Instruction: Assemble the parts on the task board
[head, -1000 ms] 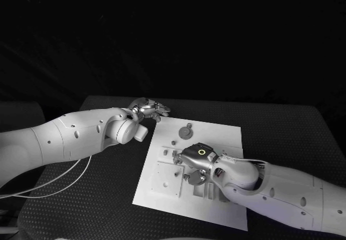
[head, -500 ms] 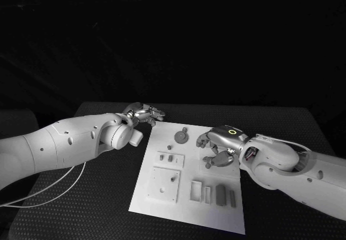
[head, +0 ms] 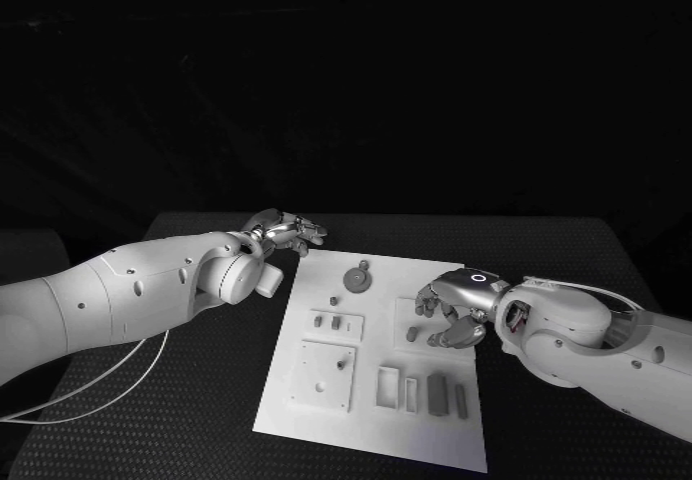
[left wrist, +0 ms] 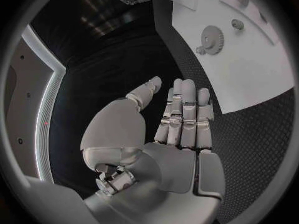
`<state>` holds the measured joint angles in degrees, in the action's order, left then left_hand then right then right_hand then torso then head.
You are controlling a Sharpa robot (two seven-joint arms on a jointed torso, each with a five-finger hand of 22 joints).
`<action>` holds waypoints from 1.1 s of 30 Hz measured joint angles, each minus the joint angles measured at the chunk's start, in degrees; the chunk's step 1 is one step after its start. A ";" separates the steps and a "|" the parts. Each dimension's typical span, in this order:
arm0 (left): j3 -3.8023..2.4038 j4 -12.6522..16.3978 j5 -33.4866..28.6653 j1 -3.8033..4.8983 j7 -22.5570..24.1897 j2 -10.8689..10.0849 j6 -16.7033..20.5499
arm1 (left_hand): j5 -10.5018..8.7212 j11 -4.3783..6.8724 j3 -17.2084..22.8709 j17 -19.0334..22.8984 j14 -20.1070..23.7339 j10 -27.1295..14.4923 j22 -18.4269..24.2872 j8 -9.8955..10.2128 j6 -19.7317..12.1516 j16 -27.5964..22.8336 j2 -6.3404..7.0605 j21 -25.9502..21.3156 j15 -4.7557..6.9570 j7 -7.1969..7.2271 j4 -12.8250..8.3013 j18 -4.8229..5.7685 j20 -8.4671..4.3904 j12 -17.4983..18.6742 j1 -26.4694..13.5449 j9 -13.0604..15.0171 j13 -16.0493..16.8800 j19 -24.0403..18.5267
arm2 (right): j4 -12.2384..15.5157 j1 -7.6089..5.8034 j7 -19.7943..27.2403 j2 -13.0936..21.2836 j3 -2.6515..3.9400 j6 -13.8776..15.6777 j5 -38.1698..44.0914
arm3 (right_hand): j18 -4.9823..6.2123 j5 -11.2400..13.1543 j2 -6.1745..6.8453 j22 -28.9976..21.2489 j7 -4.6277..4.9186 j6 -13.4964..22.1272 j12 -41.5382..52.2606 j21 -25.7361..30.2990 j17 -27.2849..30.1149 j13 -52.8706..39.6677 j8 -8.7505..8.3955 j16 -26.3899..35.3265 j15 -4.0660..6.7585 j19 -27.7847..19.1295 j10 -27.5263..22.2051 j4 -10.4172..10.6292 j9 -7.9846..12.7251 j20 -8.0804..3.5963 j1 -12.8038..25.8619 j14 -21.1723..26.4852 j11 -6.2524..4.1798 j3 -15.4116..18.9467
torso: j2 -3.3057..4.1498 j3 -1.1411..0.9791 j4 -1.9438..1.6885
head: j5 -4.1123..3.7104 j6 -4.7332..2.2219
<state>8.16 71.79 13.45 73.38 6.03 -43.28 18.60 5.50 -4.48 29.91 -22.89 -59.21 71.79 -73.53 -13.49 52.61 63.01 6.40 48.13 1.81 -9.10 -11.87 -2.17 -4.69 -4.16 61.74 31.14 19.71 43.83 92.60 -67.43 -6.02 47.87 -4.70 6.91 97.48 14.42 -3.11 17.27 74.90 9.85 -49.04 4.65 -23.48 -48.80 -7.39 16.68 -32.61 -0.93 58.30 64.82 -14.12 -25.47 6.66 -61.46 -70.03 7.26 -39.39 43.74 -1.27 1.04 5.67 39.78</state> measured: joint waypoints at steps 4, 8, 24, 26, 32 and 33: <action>0.01 0.00 0.00 0.00 0.09 0.11 -0.04 | 0.00 0.00 0.00 0.00 0.00 0.00 0.00 0.00 0.00 0.00 0.00 0.00 0.00 0.00 0.00 0.00 0.00 0.00 0.00 0.00 0.03 0.00 | -0.70 0.57 -0.15 -0.82 -0.14 -0.25 0.50 | -0.19 0.00 -0.26 0.00 -0.28 -0.28 0.00 -0.25 -0.10 0.00 0.29 -0.22 0.00 0.00 0.12 0.66 -0.02 0.00 -0.26 0.00 -0.12 -0.34 | 0.03 0.02 0.00 | -0.25 -0.02; 0.01 -0.05 0.00 0.00 0.16 0.18 -0.07 | 0.00 0.19 0.00 0.00 0.00 0.19 0.01 0.00 0.00 0.00 0.00 0.00 -0.01 0.00 0.00 -0.01 0.00 0.00 0.00 0.00 0.05 0.00 | -2.24 1.52 -0.26 -2.73 -0.27 0.03 1.29 | -0.21 0.00 -0.24 0.02 -0.81 -0.81 0.00 -0.93 -0.34 0.00 0.86 -0.64 0.41 0.05 0.96 1.92 -0.29 -0.05 -1.65 -0.43 -0.52 -1.60 | 0.07 0.08 -0.13 | -0.38 -0.02; 0.01 -0.28 -0.03 -0.01 0.19 0.19 -0.29 | 0.21 0.19 0.00 -0.10 -0.06 0.19 0.01 0.00 0.00 0.00 -0.22 0.00 -0.08 0.00 0.00 0.00 0.00 0.00 -0.22 -0.06 0.04 0.00 | -4.85 2.67 -0.29 -5.42 -1.06 2.26 3.46 | -0.17 0.00 -0.56 0.01 -1.43 -1.66 1.19 -2.03 -0.82 -0.59 1.89 -1.23 1.19 0.93 3.78 4.65 -0.58 -0.91 -3.90 -1.46 -1.39 -5.47 | 0.09 0.23 -0.26 | -0.17 0.57; 0.01 -0.25 -0.03 -0.01 0.19 0.20 -0.35 | 0.21 0.19 0.00 -0.10 -0.06 0.19 -0.03 0.00 0.00 0.00 -0.22 0.00 -0.08 0.00 0.00 -0.01 0.00 0.00 -0.22 -0.06 0.04 0.00 | -4.84 2.72 -0.29 -5.45 -1.16 2.48 3.76 | -0.13 0.00 -1.00 0.00 -1.51 -2.97 2.18 -2.65 -1.01 -1.17 2.62 -1.74 1.66 1.61 5.45 5.21 -0.89 -1.14 -4.33 -2.08 -1.85 -6.03 | 0.09 0.23 -0.23 | -0.16 0.63; -0.01 -0.23 -0.03 -0.01 0.18 0.14 -0.48 | 0.21 0.19 0.00 -0.10 -0.06 0.19 -0.03 0.00 0.00 0.00 -0.22 0.00 -0.08 0.00 0.00 -0.01 0.00 0.00 -0.22 -0.06 0.03 0.00 | -4.62 2.85 -0.23 -5.48 -1.17 3.18 4.50 | 1.11 0.00 -2.04 0.02 -2.30 -6.19 4.70 -4.66 -2.35 -3.50 4.28 -3.60 3.56 3.95 9.45 6.15 -1.70 -2.28 -5.37 -4.18 -3.70 -6.31 | 0.06 0.23 -0.20 | -0.12 0.75; 0.00 -0.23 -0.03 -0.01 0.18 0.13 -0.50 | 0.21 0.19 0.00 -0.10 -0.06 0.19 -0.03 0.00 0.00 0.00 -0.22 0.00 -0.08 0.00 0.00 -0.01 0.00 0.00 -0.22 -0.06 0.03 0.00 | -4.60 2.86 -0.23 -5.49 -1.17 3.27 4.61 | 1.11 0.00 -2.04 0.04 -2.56 -6.60 5.04 -5.00 -2.67 -3.96 4.43 -3.89 3.68 4.27 9.74 6.15 -1.85 -2.41 -5.37 -4.49 -3.98 -6.31 | 0.05 0.23 -0.20 | -0.11 0.75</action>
<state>8.15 71.56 13.42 73.37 6.22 -43.15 18.10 5.71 -4.29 29.91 -22.98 -59.27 71.98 -73.56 -13.49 52.60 63.01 6.18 48.13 1.73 -9.10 -11.87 -2.18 -4.69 -4.16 61.52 31.09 19.75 43.82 87.99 -64.56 -6.24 42.38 -5.87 10.18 102.09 15.53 -3.11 15.23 74.94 7.28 -55.64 9.68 -28.48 -51.47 -11.35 21.11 -36.50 2.75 62.57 74.56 -7.97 -27.32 4.24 -66.84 -74.51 3.28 -45.70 43.79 -1.05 0.84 5.56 40.53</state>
